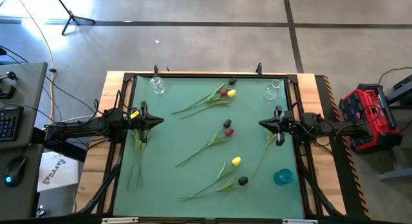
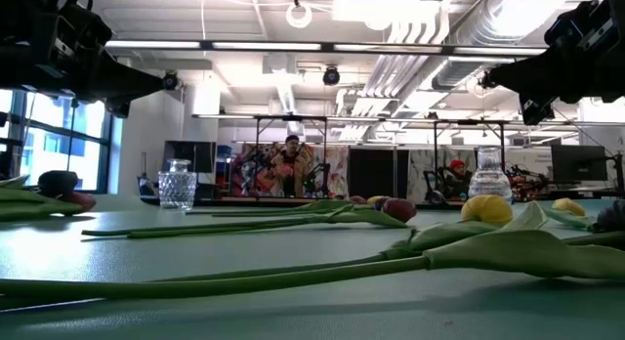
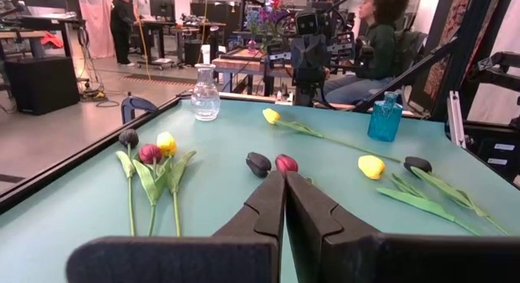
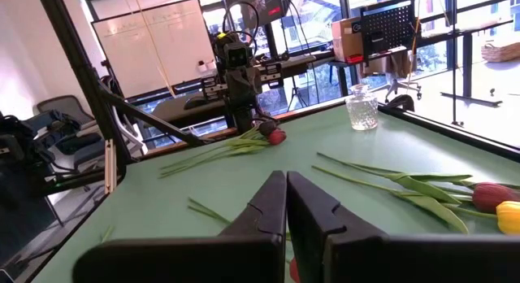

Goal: Sort flowers into vase by color
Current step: Put the black flower into the left transparent vase

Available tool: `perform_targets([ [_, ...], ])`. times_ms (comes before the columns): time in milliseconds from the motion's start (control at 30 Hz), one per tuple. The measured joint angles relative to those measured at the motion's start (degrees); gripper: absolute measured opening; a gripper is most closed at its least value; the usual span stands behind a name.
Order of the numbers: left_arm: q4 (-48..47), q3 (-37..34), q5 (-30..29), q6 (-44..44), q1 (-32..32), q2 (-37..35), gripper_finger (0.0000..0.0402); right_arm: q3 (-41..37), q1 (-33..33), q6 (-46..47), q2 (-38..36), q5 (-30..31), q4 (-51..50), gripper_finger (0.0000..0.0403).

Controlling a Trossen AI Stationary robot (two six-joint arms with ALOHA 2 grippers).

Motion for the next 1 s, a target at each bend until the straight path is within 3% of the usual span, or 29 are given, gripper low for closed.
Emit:
perform_targets([
  [200, 0.01, 0.0, -0.06, 0.66, -0.02, 0.0, 0.0, 0.0, 0.0, 0.01, 0.0, 0.0, 0.01, 0.0],
  [300, 1.37, -0.02, -5.35, 10.11, 0.15, 0.0, 0.0, 0.0, 0.0, -1.29, -0.01, -0.93, -0.06, 0.0],
  [433, 4.06, -0.02, -8.67, 15.18, 0.18, -0.02, 0.0, -0.02, 0.06, -1.86, -0.55, -6.88, -0.34, 0.0],
  [600, 3.48, -0.02, -8.74, 15.02, 0.18, 0.0, 0.0, -0.02, 0.02, 3.46, -0.55, -6.76, -0.76, 0.0],
  [900, 3.85, -0.02, -9.12, 13.48, 0.18, 0.0, 0.0, -0.01, 0.02, 4.77, -0.55, -6.73, -1.08, 0.0],
  [1000, 3.97, -0.02, -9.14, 8.18, 0.18, 0.01, 0.0, -0.02, -0.24, -6.18, -0.46, -5.25, -0.9, 0.0],
])
